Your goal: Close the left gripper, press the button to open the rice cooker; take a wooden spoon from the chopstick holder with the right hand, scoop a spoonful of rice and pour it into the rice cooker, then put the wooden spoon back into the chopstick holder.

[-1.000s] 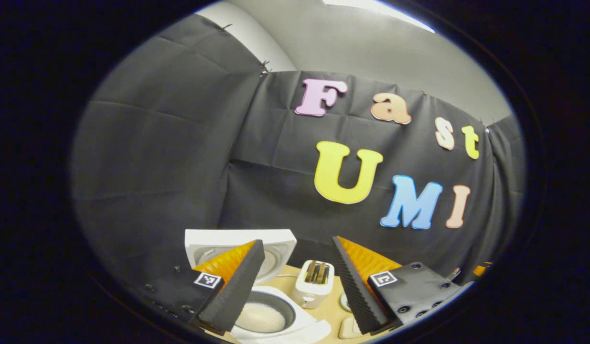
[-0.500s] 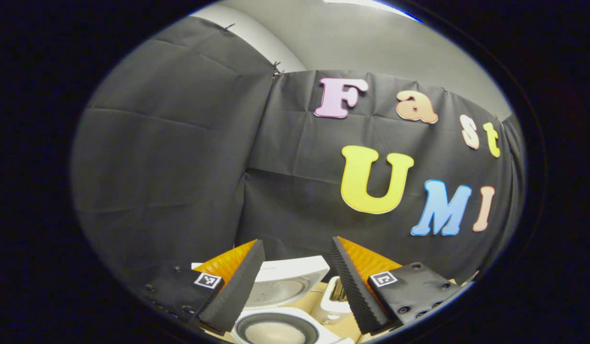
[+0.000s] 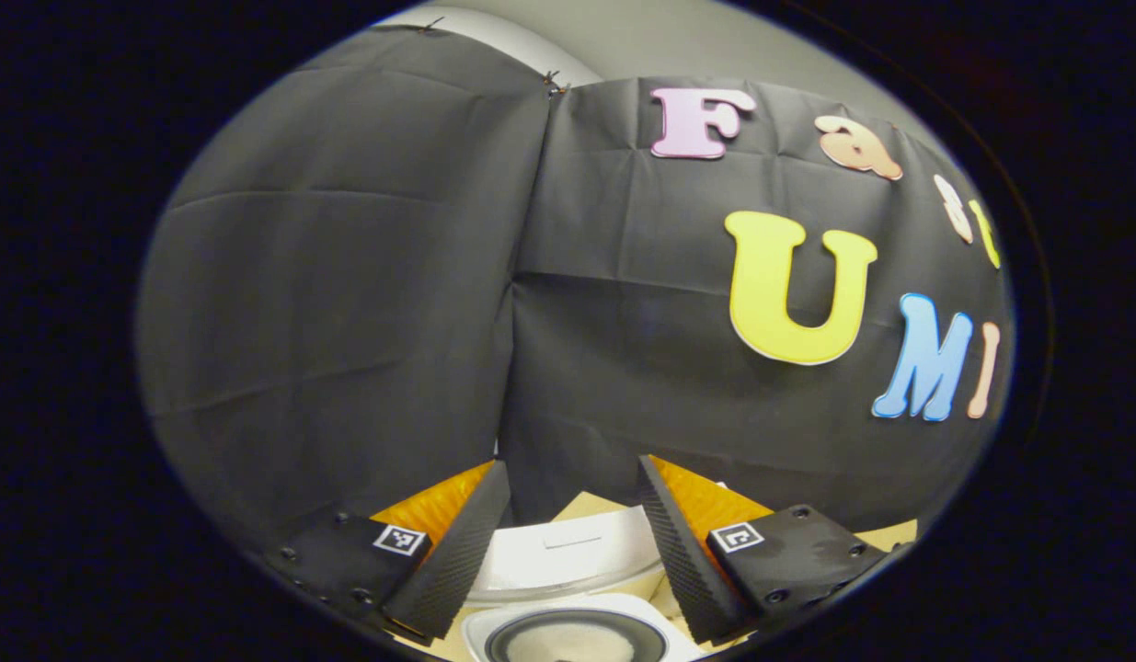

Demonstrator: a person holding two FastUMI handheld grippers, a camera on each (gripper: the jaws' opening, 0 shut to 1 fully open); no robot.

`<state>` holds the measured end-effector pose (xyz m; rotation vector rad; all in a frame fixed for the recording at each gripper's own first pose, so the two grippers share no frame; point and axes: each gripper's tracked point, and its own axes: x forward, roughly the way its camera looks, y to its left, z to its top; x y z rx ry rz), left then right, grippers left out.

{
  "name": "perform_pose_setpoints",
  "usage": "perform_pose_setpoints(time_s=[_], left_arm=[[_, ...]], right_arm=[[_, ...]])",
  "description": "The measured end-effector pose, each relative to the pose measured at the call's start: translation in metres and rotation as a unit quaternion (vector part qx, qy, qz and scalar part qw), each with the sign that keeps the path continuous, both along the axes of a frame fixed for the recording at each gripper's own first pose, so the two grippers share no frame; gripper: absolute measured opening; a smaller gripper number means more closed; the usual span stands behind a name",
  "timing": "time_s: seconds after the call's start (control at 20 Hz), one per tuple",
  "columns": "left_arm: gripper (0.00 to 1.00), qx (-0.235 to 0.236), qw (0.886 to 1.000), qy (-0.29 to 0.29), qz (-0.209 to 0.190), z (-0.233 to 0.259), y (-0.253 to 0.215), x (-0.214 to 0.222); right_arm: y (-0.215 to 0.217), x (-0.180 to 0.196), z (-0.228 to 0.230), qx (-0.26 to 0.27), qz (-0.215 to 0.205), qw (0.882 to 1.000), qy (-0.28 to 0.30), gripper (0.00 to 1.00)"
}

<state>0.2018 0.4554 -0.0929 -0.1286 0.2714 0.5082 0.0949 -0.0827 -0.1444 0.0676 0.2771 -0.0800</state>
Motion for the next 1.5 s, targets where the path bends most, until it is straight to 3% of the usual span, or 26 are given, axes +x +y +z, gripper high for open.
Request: perform_pose_setpoints(time_s=[0.45, 1.05, 1.45, 1.5], left_arm=[[0.96, 0.004, 0.999, 0.028, 0.015, -0.019, 0.002, 0.000], [0.97, 0.006, 1.000, 0.016, 0.002, -0.043, -0.077, -0.070], [0.99, -0.007, 1.000, 0.027, -0.012, -0.091, -0.127, -0.119], [0.92, -0.012, 0.999, 0.034, -0.014, -0.100, -0.134, -0.125]], right_arm=[[0.004, 0.005, -0.004, 0.006, 0.008, 1.000, 0.003, 0.99], [0.027, -0.004, 0.063, 0.008, 0.054, 0.996, -0.067, 0.99], [0.024, -0.020, 0.066, 0.012, 0.063, 0.996, -0.065, 0.99], [0.024, -0.022, 0.065, 0.013, 0.063, 0.996, -0.063, 0.99]])
